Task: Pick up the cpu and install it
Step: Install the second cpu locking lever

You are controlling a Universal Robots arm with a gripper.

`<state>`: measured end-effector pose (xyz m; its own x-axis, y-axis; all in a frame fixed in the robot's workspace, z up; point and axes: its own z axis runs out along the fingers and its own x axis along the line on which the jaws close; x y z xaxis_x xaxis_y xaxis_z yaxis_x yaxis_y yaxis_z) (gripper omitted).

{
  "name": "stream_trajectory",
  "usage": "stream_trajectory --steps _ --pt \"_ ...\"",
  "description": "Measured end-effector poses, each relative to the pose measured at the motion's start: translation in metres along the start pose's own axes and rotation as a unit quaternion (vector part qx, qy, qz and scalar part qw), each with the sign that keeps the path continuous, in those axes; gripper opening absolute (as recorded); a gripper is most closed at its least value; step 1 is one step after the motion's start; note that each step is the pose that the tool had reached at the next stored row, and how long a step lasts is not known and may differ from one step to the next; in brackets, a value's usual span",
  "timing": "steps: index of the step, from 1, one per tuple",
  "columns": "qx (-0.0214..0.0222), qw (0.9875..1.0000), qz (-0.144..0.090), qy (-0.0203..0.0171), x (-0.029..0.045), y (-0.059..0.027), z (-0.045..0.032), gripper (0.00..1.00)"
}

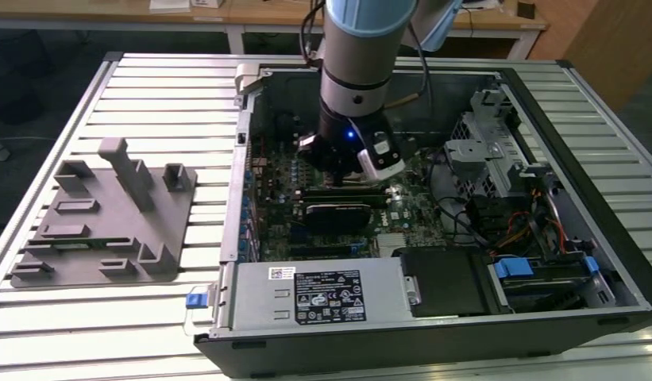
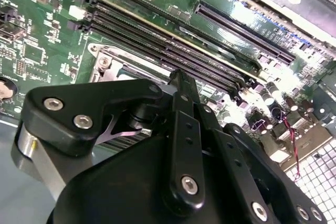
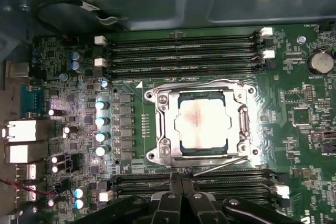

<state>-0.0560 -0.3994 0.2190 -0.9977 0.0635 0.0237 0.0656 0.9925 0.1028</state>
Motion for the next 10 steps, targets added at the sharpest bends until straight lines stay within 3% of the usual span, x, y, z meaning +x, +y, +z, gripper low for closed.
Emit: stream_trajectory --steps 3,10 --pt "-0.0082 1.0 0.0 0.0006 0.0019 -0.0027 0.0019 0.11" --pt "-0.033 0.9995 -0.001 0.0022 0.0046 -0.0102 0.0053 0.11"
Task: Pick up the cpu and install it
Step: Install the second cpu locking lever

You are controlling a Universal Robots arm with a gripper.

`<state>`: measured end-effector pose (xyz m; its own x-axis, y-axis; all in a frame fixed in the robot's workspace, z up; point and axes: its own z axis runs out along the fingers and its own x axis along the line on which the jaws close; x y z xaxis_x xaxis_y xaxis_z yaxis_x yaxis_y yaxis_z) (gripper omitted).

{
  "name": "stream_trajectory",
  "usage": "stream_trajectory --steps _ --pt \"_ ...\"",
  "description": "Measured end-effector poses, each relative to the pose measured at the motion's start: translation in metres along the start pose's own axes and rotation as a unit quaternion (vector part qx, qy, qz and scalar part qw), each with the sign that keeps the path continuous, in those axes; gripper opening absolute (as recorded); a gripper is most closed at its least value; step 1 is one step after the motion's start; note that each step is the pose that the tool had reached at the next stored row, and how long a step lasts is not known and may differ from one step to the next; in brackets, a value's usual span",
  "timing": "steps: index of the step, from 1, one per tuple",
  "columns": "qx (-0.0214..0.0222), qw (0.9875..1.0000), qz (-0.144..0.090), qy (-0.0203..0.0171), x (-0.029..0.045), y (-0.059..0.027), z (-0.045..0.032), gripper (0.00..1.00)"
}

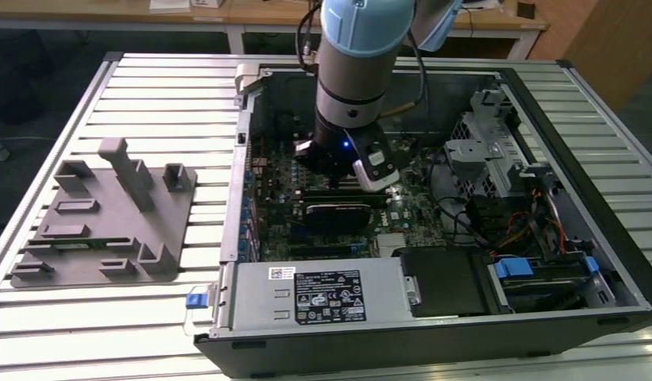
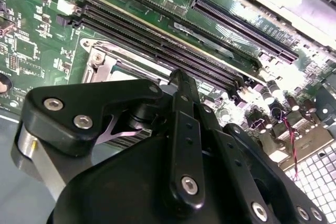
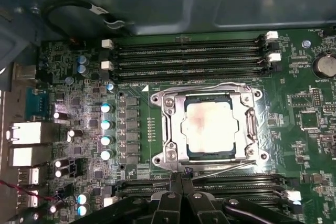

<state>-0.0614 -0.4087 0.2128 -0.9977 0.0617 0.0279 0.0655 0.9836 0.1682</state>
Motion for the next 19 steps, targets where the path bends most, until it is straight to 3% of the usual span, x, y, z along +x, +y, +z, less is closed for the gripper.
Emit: stream_trajectory --steps 12,19 --pt "-0.0267 0.9996 0.0 0.0017 0.0081 -0.0087 0.0065 0.11" --pt "-0.0372 0.9993 -0.001 0.0025 0.0105 -0.0109 0.0109 0.11"
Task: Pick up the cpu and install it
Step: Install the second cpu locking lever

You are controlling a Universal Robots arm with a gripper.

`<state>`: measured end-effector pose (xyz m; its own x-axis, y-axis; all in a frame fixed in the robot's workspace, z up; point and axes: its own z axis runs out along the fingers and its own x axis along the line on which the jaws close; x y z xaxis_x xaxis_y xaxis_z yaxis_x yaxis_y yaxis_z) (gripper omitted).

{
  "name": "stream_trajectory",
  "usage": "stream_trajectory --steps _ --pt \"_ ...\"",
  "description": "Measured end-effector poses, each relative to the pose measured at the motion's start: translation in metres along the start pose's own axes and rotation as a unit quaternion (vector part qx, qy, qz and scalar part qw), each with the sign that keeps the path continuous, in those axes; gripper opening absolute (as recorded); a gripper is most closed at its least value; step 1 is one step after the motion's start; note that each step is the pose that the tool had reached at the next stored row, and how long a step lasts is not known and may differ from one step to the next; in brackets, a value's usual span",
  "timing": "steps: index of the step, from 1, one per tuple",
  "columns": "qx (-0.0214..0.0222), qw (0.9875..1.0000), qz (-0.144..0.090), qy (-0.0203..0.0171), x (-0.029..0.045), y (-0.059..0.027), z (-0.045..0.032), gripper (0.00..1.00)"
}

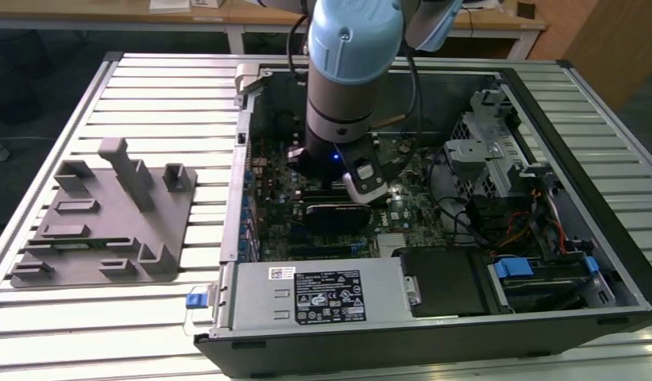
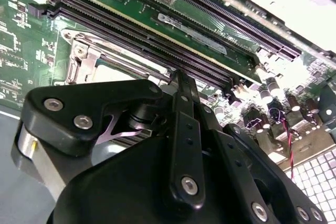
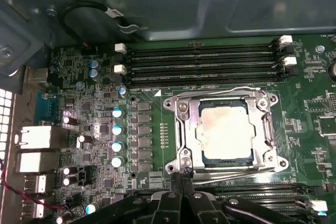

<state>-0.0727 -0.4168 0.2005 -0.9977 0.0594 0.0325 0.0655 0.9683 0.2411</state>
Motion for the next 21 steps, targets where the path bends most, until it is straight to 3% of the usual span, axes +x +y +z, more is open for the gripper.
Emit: stream_trajectory --steps 8,15,21 --pt "-0.0124 0.9999 0.0 0.0008 0.0013 -0.0013 0.0049 0.11" --pt "-0.0208 0.9998 0.0 0.0013 0.0048 -0.0025 0.009 0.11" --pt "-0.0224 0.9997 0.0 0.0015 0.0055 -0.0032 0.0112 0.11"
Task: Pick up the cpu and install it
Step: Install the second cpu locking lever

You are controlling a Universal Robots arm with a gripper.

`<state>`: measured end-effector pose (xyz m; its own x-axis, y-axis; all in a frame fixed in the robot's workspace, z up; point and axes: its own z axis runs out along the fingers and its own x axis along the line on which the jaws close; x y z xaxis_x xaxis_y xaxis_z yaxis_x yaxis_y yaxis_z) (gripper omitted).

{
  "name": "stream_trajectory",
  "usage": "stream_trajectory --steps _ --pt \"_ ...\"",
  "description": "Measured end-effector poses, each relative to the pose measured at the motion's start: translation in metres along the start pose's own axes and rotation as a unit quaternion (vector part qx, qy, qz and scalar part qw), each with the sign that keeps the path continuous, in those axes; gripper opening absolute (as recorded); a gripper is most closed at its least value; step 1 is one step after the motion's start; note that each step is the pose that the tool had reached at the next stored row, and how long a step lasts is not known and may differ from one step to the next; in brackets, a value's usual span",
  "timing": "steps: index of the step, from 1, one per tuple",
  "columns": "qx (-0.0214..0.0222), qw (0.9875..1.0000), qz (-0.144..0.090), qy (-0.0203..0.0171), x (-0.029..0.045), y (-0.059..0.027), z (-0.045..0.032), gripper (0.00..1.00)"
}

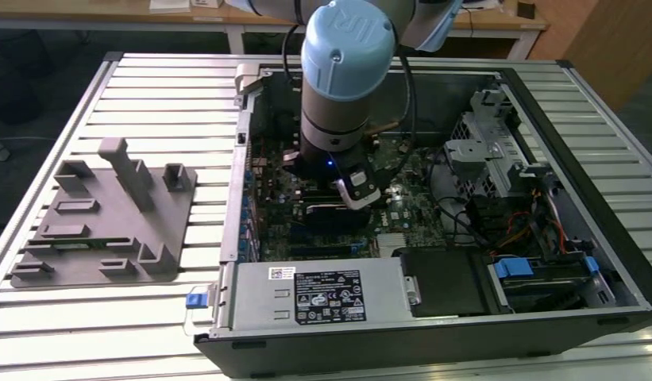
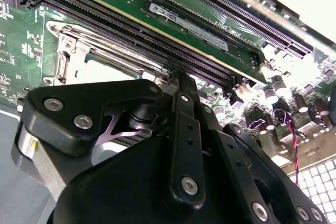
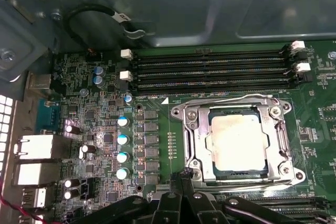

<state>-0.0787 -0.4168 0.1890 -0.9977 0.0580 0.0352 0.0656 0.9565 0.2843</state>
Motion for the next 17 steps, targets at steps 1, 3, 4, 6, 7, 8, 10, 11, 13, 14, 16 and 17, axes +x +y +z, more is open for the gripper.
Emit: stream_trajectory --steps 1,3,4,6,7,8,10,11,13,14,16,17 --pt "0.0 1.0 0.0 0.0 0.0 0.0 0.0001 0.11" --pt "0.0 1.0 0.0 0.0 0.0001 0.0 0.0002 0.11" --pt "-0.0001 1.0 0.0 0.0 0.0001 0.0 0.0003 0.11" --pt "0.0 1.0 0.0 0.0 0.0001 0.0 0.0003 0.11" --pt "0.0001 1.0 0.0 -0.0001 0.0001 0.0 0.0003 0.11" --pt "0.0 1.0 0.0 -0.0001 0.0001 0.0 0.0002 0.11" --pt "0.0001 1.0 0.0 -0.0001 0.0001 0.0003 -0.0009 0.11" --pt "0.0 1.0 0.0 -0.0001 0.0001 0.0006 -0.0017 0.11" --pt "-0.0001 1.0 0.0 -0.0001 0.0002 0.0015 -0.0044 0.11" --pt "0.0001 1.0 0.0 0.0 0.0003 0.002 -0.0065 0.11" --pt "0.0 1.0 0.0 -0.0001 0.0005 0.0033 -0.011 0.11" --pt "0.0001 1.0 0.0 -0.0001 0.0006 0.0042 -0.014 0.11"
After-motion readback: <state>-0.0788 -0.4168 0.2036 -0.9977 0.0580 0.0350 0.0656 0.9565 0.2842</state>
